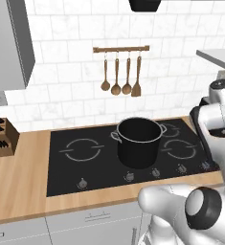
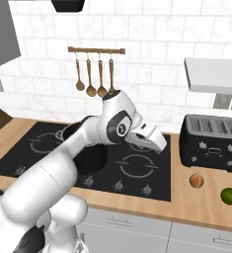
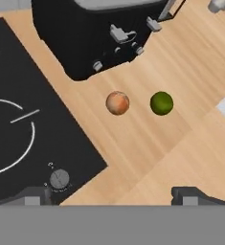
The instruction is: Put the onion and lime in the pot. Retrieve the spatula and lightly stir the vegetables in the pot.
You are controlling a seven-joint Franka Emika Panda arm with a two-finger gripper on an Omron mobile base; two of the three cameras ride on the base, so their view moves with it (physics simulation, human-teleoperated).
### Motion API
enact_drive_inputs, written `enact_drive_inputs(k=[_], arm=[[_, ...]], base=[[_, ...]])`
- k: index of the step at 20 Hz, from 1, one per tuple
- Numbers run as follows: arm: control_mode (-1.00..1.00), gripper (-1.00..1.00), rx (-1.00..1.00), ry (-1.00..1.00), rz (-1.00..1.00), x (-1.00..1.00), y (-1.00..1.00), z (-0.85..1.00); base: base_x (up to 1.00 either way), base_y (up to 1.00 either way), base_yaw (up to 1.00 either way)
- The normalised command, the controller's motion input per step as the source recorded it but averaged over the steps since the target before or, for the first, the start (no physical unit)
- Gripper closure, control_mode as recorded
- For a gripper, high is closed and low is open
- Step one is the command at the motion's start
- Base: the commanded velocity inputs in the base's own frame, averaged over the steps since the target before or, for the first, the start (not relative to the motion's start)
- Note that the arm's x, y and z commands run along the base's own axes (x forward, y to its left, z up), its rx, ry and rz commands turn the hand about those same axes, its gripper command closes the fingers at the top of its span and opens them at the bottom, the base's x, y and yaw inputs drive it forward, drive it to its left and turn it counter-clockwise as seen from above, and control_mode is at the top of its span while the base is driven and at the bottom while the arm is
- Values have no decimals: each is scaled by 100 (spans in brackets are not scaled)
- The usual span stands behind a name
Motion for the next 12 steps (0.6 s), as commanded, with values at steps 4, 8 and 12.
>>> enact_drive_inputs(k=[4, 8, 12], arm=[[-100, -100, 2, 2, -29, 45, -99, -46], [-100, -100, 22, 1, -3, 21, -90, -51], [-100, -100, 20, 0, -2, 24, -72, -51]], base=[[0, 0, 0], [0, 0, 0], [0, 0, 0]])
